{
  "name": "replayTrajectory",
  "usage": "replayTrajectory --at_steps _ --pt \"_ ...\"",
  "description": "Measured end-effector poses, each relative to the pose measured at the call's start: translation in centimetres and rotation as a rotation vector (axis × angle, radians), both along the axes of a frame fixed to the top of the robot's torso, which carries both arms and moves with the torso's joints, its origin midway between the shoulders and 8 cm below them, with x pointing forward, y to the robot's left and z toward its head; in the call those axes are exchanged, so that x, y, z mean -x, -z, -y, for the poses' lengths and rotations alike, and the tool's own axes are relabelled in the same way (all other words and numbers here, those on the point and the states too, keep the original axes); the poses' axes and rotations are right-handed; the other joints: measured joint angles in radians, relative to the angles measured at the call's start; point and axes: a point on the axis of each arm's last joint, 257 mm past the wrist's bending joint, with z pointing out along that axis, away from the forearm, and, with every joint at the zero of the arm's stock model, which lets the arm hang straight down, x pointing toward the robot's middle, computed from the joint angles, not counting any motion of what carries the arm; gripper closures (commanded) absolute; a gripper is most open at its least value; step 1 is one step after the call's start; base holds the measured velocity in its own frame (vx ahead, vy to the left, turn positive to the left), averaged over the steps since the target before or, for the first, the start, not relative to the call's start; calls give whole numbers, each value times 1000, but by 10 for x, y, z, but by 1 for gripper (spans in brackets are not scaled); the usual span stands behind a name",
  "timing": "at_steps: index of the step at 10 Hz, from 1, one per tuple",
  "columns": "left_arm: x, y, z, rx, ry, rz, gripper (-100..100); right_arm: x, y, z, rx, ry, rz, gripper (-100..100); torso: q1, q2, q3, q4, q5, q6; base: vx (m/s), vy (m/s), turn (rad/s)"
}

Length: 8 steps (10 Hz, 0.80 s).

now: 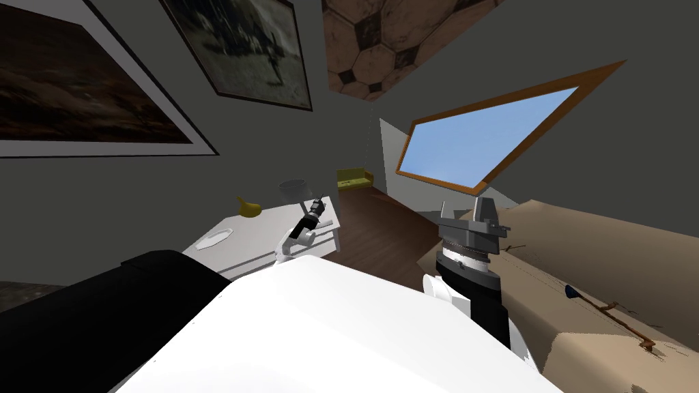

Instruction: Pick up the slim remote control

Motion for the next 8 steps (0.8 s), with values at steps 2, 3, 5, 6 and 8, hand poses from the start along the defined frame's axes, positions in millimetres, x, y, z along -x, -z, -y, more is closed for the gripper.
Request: replayTrajectory --at_steps 2,3,5,6,8 --pt "-10 15 -7 23 -10 -51 -100 0 0 0 0 0 0 0 1 0 0 0 0 0 35 -76 24" --pt "-13 22 -12 33 -15 -77 -100 0 0 0 0 0 0 0 2 0 0 0 0 0 50 -64 27" --pt "-21 40 -19 61 -28 -135 -100 0 0 0 0 0 0 0 2 0 0 0 0 0 41 -71 18" --pt "-26 48 -27 76 -37 -165 -100 0 0 0 0 0 0 0 2 -1 0 0 0 0 39 -66 12" --pt "-32 70 -38 108 -54 -228 -100 0 0 0 0 0 0 0 2 -1 -1 0 0 0 48 -67 9"
